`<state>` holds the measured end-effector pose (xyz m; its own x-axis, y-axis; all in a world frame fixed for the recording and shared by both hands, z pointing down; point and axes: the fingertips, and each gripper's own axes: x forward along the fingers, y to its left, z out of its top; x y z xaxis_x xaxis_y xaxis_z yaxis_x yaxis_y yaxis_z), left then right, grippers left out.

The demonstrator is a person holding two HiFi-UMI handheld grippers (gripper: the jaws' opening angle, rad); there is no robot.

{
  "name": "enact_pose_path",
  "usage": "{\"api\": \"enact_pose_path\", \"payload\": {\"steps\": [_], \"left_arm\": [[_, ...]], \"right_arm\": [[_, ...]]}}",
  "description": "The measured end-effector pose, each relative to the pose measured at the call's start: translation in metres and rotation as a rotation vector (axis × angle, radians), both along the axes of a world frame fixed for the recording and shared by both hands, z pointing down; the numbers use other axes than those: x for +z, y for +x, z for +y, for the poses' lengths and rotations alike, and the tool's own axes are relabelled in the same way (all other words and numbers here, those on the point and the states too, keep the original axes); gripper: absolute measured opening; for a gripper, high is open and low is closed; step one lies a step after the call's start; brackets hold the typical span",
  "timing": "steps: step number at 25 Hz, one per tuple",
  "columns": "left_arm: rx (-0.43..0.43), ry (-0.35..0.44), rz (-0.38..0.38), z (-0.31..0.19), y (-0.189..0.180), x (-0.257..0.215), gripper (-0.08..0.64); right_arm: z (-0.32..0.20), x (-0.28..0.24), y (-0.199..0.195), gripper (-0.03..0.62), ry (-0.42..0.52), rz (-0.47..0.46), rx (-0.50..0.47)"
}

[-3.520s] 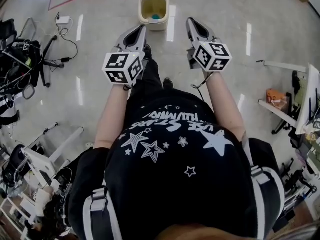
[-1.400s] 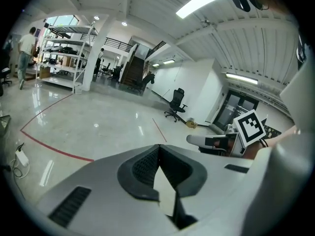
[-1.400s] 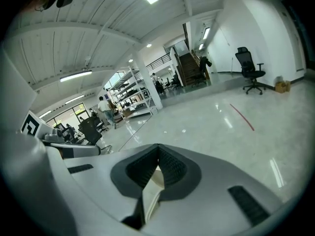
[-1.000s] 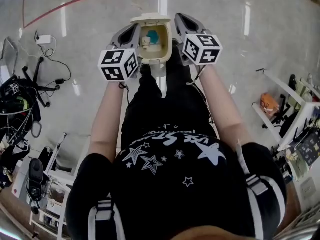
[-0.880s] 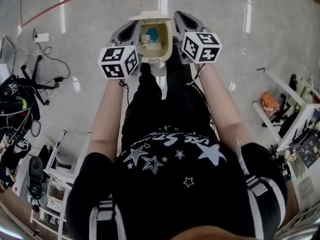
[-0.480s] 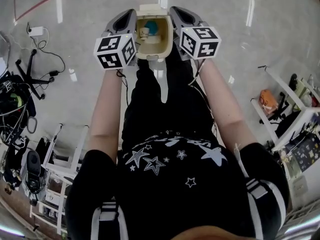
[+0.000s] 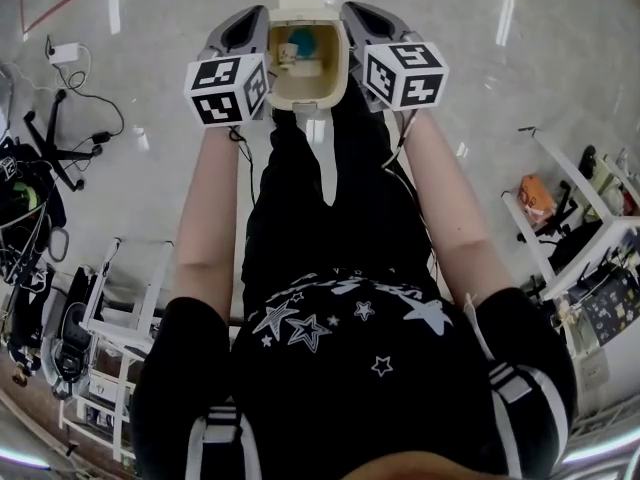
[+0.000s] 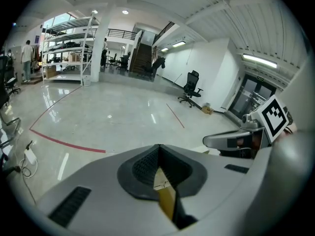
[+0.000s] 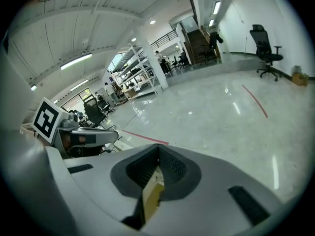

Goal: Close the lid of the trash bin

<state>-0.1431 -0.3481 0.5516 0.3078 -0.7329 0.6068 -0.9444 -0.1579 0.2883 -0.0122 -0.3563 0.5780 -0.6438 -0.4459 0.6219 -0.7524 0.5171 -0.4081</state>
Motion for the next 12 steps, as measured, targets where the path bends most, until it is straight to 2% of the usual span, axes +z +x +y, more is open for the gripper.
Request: {"api": "enact_pose_path", "payload": {"steps": [12], "left_arm": [[-0.037, 0.019, 0.048, 0.028, 0.004, -0.001, 0.011]], "right_arm": [[0.028, 0.002, 0.009, 0.005, -0.038, 0.007, 0.021]]}}
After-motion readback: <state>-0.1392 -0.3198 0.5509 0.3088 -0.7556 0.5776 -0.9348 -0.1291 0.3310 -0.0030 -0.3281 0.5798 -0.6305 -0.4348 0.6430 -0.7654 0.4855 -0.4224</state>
